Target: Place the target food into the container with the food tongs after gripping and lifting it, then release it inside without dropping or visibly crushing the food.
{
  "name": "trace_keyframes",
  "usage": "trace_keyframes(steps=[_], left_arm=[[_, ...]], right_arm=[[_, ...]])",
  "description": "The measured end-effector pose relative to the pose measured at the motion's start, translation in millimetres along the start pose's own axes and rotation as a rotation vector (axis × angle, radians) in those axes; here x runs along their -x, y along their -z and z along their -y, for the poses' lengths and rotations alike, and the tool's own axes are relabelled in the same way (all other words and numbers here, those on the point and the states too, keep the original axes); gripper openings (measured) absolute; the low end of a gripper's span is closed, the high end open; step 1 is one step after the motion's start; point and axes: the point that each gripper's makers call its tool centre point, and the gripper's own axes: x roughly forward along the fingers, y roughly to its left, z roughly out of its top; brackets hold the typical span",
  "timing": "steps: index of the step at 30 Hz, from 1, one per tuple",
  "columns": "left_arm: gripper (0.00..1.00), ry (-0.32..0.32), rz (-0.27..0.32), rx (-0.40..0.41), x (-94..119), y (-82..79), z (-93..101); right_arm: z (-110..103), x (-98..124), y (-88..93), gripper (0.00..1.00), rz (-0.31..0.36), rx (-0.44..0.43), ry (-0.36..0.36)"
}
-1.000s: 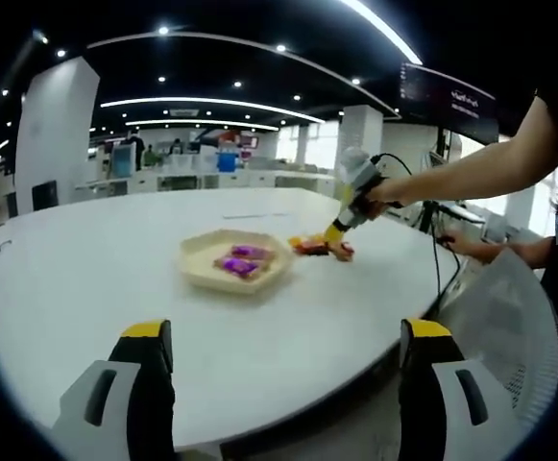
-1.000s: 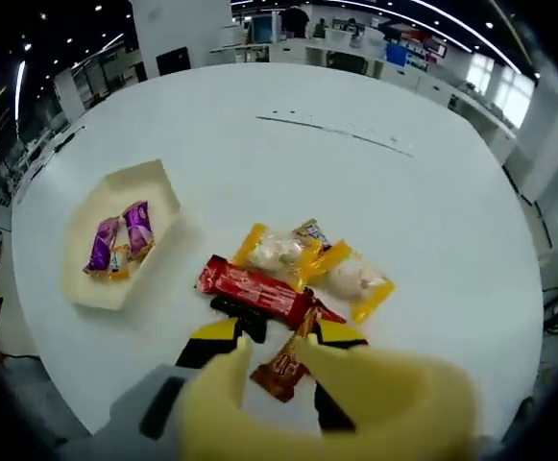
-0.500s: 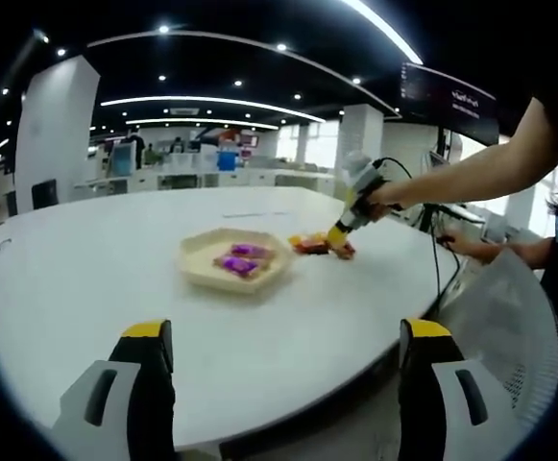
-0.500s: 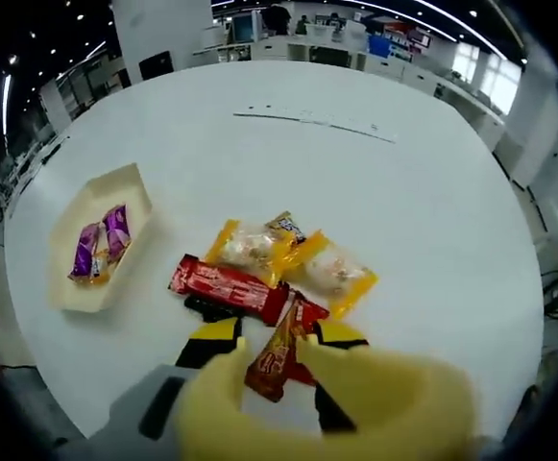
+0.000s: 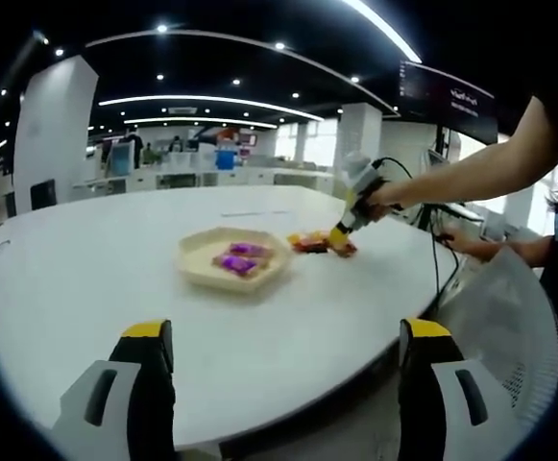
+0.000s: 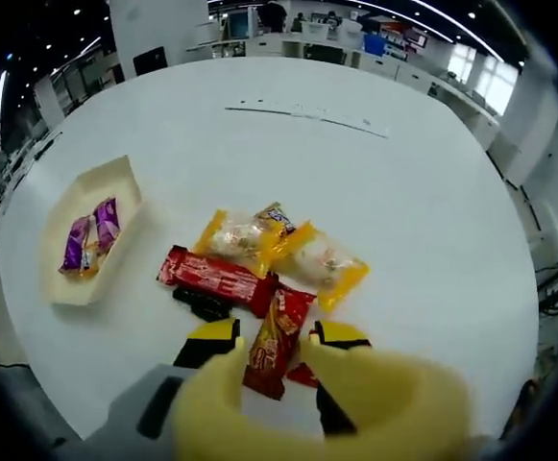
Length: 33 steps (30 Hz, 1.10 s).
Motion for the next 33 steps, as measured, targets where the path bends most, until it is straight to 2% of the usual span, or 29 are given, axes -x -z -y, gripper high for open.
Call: trace_keyframes(steps=[4, 7, 8, 10, 12, 33], left_arm=[[0.94, -0.002, -0.002, -0.001, 0.3, 0.4, -0.1], [0.94, -0.003, -0.001, 0.000, 0.3, 0.4, -0.2], [0.94, -0.004, -0.001, 0.000, 0.3, 0.4, -0.3], [0.94, -0.005, -0.001, 0.002, 0.3, 0.4, -0.4], [0.94, -0.004, -0.001, 0.001, 0.3, 0.4, -0.2], [0.92, 0.002, -0.025, 0.010, 0.0, 3.7, 1.1]], right_arm=[[-5.4, -3.8, 1.0, 0.30, -0.011, 0.020, 0.001], [-7.1, -9.6, 9.5, 0.29, -0.037, 0.026, -0.002], [-3.4, -7.3, 6.6, 0.29, -0.034, 0.048, 0.029], [-7.7, -8.1, 3.3, 0.29, -0.027, 0.072, 0.018], [-7.1, -7.5, 3.0, 0.29, -0.024, 0.047, 0.016], [-3.0, -6.1, 8.8, 0.25, -0.032, 0.052, 0.021]])
